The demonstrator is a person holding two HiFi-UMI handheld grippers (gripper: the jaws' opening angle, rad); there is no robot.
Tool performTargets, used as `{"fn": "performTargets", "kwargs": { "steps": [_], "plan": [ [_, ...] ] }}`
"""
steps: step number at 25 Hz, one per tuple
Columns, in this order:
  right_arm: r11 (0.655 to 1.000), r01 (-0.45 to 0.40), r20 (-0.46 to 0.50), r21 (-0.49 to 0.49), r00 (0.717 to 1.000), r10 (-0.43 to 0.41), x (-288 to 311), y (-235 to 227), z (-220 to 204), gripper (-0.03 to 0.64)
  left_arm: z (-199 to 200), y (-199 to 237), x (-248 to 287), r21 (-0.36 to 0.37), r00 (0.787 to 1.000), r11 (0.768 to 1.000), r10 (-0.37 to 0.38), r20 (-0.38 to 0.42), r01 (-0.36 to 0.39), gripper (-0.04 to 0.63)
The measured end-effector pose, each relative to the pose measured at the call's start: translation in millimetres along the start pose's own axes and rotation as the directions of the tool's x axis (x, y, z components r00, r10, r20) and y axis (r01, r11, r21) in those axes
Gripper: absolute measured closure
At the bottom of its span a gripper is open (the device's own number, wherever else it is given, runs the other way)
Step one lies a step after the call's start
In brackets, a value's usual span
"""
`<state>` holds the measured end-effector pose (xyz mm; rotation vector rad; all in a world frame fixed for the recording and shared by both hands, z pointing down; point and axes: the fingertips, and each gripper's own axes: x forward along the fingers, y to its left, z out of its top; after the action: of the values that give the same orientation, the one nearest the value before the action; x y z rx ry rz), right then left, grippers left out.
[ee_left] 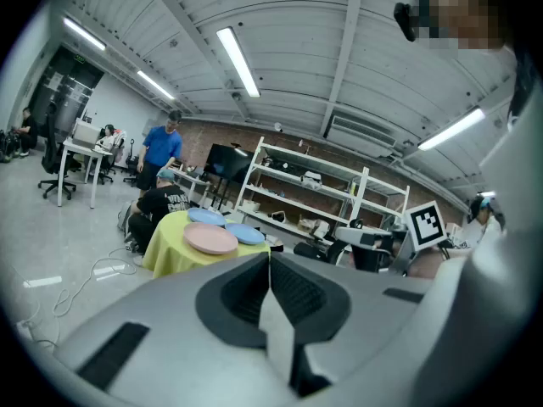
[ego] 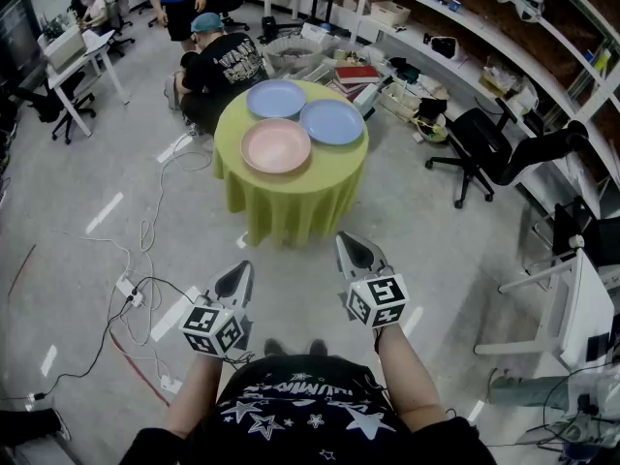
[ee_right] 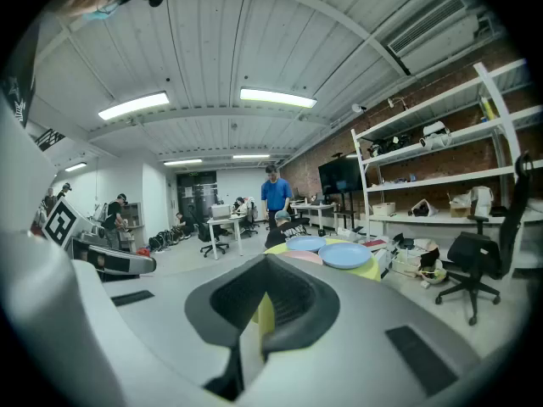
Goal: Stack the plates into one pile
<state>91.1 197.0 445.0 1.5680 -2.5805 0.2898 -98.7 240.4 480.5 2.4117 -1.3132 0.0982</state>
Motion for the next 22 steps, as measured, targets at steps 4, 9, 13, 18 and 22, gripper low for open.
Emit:
{"fn": "performTargets", "kwargs": {
  "steps": [4,9,13,18,22],
  "plan": [
    [1.0,-0.004,0.009,-0.002,1.0,0.004,5,1,4,0.603,7,2,8,0.019,1.0,1.0,-0.008,0.01,0.008,0.575],
    [1.0,-0.018,-0.002,-0.007,1.0,0.018,6,5,1,0.603,6,2,10,0.014,1.0,1.0,-0.014,0.008,0.014,0.575],
    [1.0,-0.028,-0.013,-0.001,1.0,0.028,11,9,-5,0.603,0,8,6,0.006,1.0,1.0,-0.013,-0.009,0.013,0.575],
    [0.999,-0.034,0.01,0.031,0.999,0.033,17,13,-6,0.603,-1,21,1,0.003,1.0,1.0,-0.012,-0.021,0.012,0.575],
    [0.994,-0.08,0.034,0.072,0.996,0.078,23,23,-11,0.603,0,33,-1,0.004,1.0,1.0,-0.017,-0.016,0.017,0.575]
  ]
}}
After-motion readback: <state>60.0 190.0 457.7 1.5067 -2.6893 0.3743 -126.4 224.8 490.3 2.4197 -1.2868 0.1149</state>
